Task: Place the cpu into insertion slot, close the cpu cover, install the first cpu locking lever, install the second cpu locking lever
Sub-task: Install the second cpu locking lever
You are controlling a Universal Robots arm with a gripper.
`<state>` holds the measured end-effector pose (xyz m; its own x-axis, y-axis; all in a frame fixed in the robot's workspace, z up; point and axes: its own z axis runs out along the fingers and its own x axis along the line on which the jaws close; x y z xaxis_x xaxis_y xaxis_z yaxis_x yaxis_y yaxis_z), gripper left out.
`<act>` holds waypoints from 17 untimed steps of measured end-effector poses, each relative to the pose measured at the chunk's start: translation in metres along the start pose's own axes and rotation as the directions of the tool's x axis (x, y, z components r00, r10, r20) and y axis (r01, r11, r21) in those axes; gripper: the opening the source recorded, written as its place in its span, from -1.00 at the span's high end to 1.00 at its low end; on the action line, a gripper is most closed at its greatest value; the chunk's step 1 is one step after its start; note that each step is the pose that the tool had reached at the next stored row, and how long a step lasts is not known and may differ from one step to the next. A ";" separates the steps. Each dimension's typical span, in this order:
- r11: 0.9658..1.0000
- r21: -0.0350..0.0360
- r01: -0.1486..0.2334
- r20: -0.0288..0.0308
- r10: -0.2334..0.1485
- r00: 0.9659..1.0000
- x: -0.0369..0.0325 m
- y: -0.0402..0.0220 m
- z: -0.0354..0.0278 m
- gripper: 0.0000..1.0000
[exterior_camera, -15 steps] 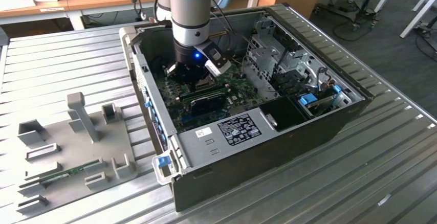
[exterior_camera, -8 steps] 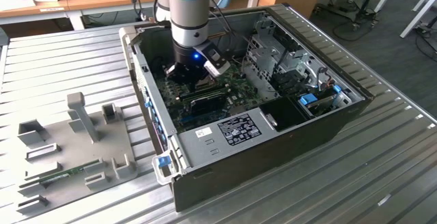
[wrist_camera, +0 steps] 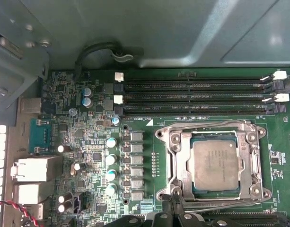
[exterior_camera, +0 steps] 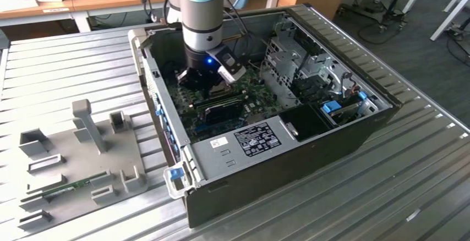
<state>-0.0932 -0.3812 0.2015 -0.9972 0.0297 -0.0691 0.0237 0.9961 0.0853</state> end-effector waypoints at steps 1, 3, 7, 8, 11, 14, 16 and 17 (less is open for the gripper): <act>1.000 0.000 0.000 0.000 0.000 1.000 0.0004 0.0000 0.0001 0.79; 1.000 -0.001 0.000 0.001 0.000 1.000 0.0013 -0.0001 0.0005 0.79; 1.000 0.000 0.000 0.001 0.000 1.000 0.0037 -0.0003 0.0015 0.79; 1.000 0.000 0.000 0.001 0.000 1.000 0.0042 -0.0004 0.0017 0.79; 1.000 0.000 0.000 0.002 0.000 1.000 0.0047 -0.0005 0.0024 0.79; 1.000 -0.003 0.000 0.002 0.000 1.000 0.0048 -0.0004 0.0032 0.79; 1.000 -0.008 -0.001 0.002 0.001 1.000 0.0049 -0.0004 0.0037 0.79; 1.000 -0.014 -0.001 0.003 0.001 1.000 0.0049 0.0000 0.0047 0.79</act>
<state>-0.0978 -0.3807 0.1965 -0.9970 0.0309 -0.0716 0.0237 0.9948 0.0992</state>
